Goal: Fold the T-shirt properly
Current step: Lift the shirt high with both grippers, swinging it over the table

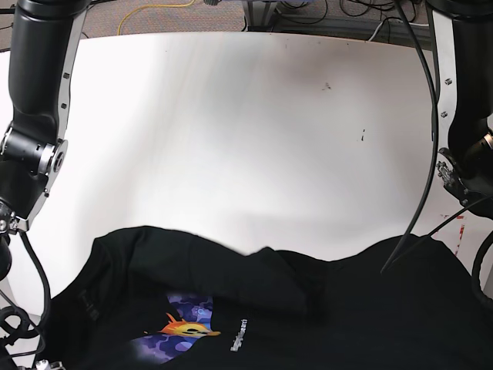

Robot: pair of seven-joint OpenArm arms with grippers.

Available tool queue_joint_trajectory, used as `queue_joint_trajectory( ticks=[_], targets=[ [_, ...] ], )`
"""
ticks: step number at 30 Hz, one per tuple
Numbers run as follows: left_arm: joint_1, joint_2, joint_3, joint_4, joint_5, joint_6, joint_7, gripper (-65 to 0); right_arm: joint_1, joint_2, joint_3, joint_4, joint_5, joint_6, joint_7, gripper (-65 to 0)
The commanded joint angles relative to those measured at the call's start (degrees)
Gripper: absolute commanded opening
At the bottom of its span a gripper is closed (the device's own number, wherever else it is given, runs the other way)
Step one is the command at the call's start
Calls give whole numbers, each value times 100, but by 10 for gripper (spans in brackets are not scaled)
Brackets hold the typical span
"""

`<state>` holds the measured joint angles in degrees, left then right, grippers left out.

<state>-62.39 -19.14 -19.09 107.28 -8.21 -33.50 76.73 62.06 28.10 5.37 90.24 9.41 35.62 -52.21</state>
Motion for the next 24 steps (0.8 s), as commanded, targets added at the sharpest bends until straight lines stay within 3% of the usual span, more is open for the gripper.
queue_joint_trajectory(
  ticks=[1,18,24],
  targets=[
    [-332,-86,-12,-122,43,5,-134,-647,321,113,30,-43,-93,-58,91,-650],
    [-552,-78,6,-307,43,5,-152,-647,392,113,4,-87,-110,-58,108,-650],
    [-886,-60,6,-720,43,5,-257,-647,805,105,-304,-246,-101,-50,108,-650]
  ],
)
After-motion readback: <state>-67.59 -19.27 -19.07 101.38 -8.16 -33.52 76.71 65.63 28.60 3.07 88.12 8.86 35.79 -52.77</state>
